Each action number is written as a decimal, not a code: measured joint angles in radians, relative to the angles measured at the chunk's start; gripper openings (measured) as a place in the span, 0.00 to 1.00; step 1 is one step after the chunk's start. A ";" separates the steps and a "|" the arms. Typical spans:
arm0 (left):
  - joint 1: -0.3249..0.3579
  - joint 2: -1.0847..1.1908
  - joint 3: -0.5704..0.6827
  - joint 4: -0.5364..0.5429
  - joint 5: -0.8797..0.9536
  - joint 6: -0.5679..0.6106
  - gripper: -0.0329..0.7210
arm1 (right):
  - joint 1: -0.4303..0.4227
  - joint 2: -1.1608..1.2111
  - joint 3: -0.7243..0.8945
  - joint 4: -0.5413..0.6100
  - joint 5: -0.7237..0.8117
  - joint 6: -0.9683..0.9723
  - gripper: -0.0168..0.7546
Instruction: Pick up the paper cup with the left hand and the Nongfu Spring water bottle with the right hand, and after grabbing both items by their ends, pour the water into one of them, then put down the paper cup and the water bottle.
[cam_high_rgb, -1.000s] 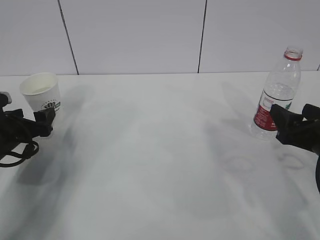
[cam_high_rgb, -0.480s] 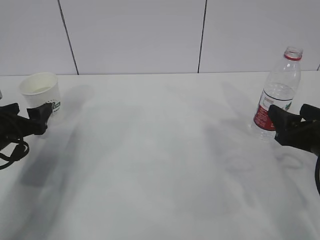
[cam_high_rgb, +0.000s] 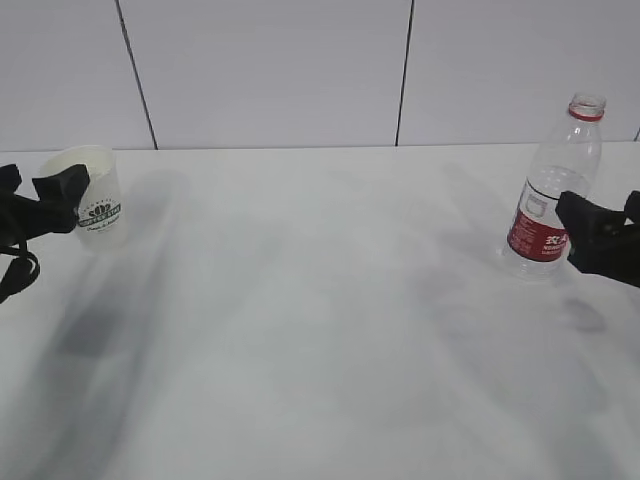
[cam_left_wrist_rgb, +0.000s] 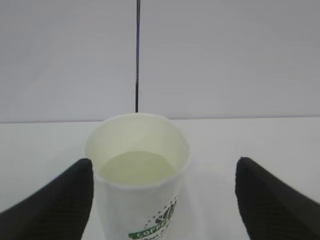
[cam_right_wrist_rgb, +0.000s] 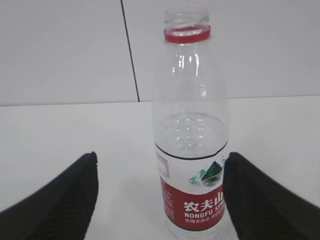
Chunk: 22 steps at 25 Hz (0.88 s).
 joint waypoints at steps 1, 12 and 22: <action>0.000 -0.014 0.000 0.000 0.002 0.000 0.91 | 0.000 -0.011 0.000 0.004 0.010 -0.002 0.78; 0.000 -0.218 0.002 0.026 0.175 0.000 0.88 | 0.000 -0.148 0.002 0.018 0.139 -0.008 0.78; 0.000 -0.369 0.008 0.030 0.297 0.000 0.87 | 0.000 -0.301 0.005 0.018 0.284 -0.008 0.78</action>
